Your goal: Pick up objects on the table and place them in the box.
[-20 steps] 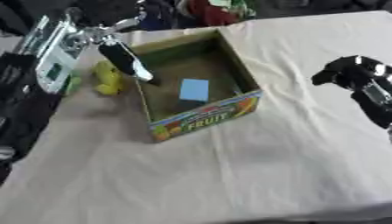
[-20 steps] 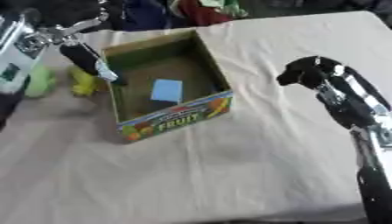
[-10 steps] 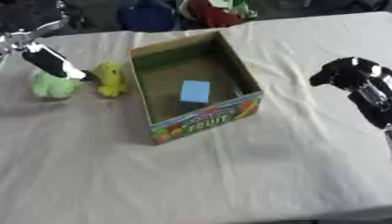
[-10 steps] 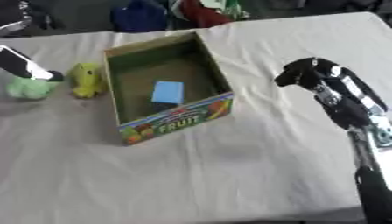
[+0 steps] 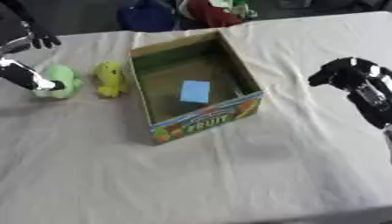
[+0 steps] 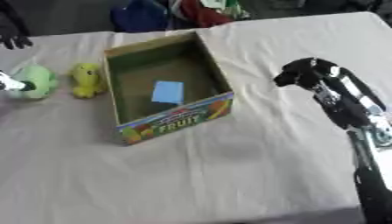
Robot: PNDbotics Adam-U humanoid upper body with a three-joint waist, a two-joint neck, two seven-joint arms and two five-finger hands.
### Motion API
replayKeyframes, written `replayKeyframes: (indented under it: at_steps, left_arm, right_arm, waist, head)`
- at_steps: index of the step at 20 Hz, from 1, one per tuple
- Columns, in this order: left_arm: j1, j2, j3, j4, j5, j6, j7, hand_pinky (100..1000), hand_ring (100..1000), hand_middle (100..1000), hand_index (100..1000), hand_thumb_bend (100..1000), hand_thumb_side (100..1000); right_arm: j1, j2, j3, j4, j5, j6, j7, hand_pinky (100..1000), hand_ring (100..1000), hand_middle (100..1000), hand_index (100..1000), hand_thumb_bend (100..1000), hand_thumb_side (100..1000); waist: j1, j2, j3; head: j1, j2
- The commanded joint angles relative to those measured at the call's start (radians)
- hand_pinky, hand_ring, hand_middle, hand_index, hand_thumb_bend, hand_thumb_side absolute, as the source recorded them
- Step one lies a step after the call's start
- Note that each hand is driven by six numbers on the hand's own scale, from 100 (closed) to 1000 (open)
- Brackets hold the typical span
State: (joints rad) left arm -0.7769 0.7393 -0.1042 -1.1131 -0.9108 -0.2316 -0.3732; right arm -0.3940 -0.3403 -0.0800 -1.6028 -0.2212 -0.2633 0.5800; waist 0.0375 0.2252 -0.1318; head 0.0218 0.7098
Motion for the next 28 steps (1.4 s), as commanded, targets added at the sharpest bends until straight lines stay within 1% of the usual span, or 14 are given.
replayKeyframes:
  at_steps: [1, 6, 11, 18, 22, 24, 26, 28]
  left_arm:
    - [-0.028, 0.024, 0.021, 0.029, -0.028, 0.006, 0.025, 757, 696, 678, 838, 641, 386]
    - [-0.042, 0.005, 0.027, 0.086, -0.070, 0.012, 0.053, 757, 699, 685, 842, 665, 414]
    - [-0.054, -0.019, 0.033, 0.142, -0.103, 0.011, 0.056, 757, 700, 688, 844, 644, 409]
    - [-0.053, -0.047, 0.040, 0.196, -0.145, 0.028, 0.097, 746, 687, 674, 835, 597, 360]
    - [-0.050, -0.058, 0.041, 0.225, -0.171, 0.030, 0.109, 730, 668, 655, 827, 547, 308]
    - [-0.048, -0.062, 0.041, 0.235, -0.182, 0.029, 0.114, 701, 636, 622, 813, 487, 257]
    - [-0.047, -0.065, 0.042, 0.238, -0.190, 0.027, 0.123, 650, 581, 563, 780, 389, 173]
    - [-0.046, -0.064, 0.044, 0.231, -0.192, 0.025, 0.139, 625, 552, 528, 757, 343, 142]
  right_arm:
    - [-0.006, -0.029, -0.010, -0.008, 0.005, 0.001, -0.002, 733, 714, 620, 744, 100, 659]
    - [-0.004, -0.027, -0.009, -0.008, 0.006, 0.001, 0.000, 733, 714, 620, 744, 100, 659]
    - [-0.002, -0.026, -0.009, -0.007, 0.006, 0.000, 0.001, 734, 715, 620, 744, 100, 660]
    - [-0.002, -0.023, -0.010, -0.006, 0.008, -0.001, 0.002, 734, 715, 619, 744, 100, 661]
    - [-0.003, -0.022, -0.010, -0.006, 0.008, -0.002, 0.003, 734, 715, 619, 744, 100, 661]
    - [-0.003, -0.022, -0.010, -0.005, 0.008, -0.002, 0.003, 734, 715, 619, 744, 100, 661]
    - [-0.003, -0.021, -0.010, -0.005, 0.008, -0.003, 0.003, 734, 715, 618, 744, 100, 660]
    - [-0.003, -0.021, -0.011, -0.005, 0.008, -0.003, 0.003, 734, 715, 618, 744, 100, 659]
  waist:
    - [0.000, -0.015, 0.000]
    - [0.000, -0.014, -0.001]
    - [-0.002, -0.013, -0.006]
    - [-0.003, -0.010, -0.011]
    - [-0.005, -0.009, -0.013]
    - [-0.005, -0.008, -0.013]
    - [-0.006, -0.008, -0.013]
    - [-0.007, -0.009, -0.012]
  head:
    - [-0.003, -0.007]
    - [-0.005, -0.003]
    - [-0.004, -0.001]
    - [-0.007, 0.001]
    - [-0.008, 0.000]
    - [-0.008, 0.000]
    - [-0.010, 0.000]
    - [-0.010, 0.000]
